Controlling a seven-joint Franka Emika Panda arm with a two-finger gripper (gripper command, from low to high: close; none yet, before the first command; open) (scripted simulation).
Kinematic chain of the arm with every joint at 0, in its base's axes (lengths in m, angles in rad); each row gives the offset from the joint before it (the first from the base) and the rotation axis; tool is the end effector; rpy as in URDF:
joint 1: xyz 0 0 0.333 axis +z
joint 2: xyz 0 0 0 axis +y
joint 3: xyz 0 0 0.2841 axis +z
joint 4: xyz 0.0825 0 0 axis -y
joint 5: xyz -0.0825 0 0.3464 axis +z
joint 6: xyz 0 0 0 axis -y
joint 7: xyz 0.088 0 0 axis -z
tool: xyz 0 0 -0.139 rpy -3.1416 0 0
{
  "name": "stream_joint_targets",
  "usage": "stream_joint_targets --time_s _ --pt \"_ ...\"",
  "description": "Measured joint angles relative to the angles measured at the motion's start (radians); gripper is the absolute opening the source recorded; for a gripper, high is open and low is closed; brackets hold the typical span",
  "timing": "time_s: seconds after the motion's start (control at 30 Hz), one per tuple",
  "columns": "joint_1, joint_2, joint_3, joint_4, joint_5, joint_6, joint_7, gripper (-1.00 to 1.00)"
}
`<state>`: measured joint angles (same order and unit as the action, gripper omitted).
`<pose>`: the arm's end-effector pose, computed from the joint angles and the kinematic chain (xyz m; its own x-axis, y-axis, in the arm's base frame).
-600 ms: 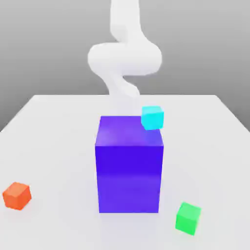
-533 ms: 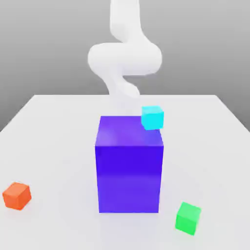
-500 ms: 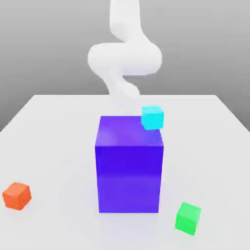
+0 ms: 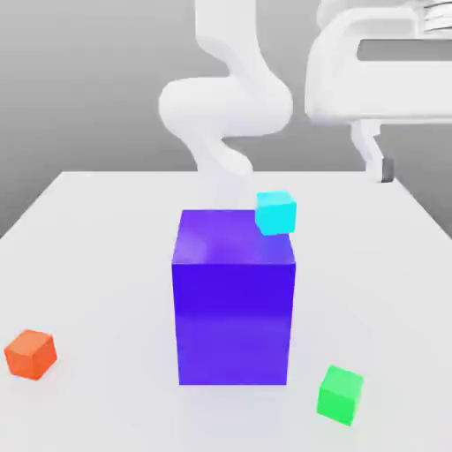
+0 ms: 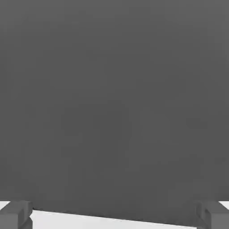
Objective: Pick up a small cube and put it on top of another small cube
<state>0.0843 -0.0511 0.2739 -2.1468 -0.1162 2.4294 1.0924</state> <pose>0.5044 0.1868 0.4154 0.7486 -0.6147 0.2485 -0.5703 -0.7881 -0.2317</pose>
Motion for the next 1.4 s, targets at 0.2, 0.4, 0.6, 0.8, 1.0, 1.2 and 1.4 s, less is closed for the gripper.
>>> stream_joint_targets --time_s 0.2,0.4,0.6,0.8,1.0,1.2,1.4 --pt "0.085 0.223 0.017 0.046 -0.073 0.034 0.112 0.0" --pt "0.179 0.443 0.02 0.091 -0.123 0.069 0.207 0.0" --pt "0.262 0.66 -0.007 0.14 -0.172 0.153 0.279 0.0" --pt "0.279 0.715 -0.027 0.154 -0.19 0.194 0.291 -1.0" --pt "0.258 0.623 0.002 0.13 -0.151 0.127 0.265 -1.0" --pt "0.143 0.433 0.038 -0.053 -0.083 0.126 0.091 -1.0" --pt "0.03 0.242 0.046 -0.271 0.008 0.166 -0.134 -1.0"
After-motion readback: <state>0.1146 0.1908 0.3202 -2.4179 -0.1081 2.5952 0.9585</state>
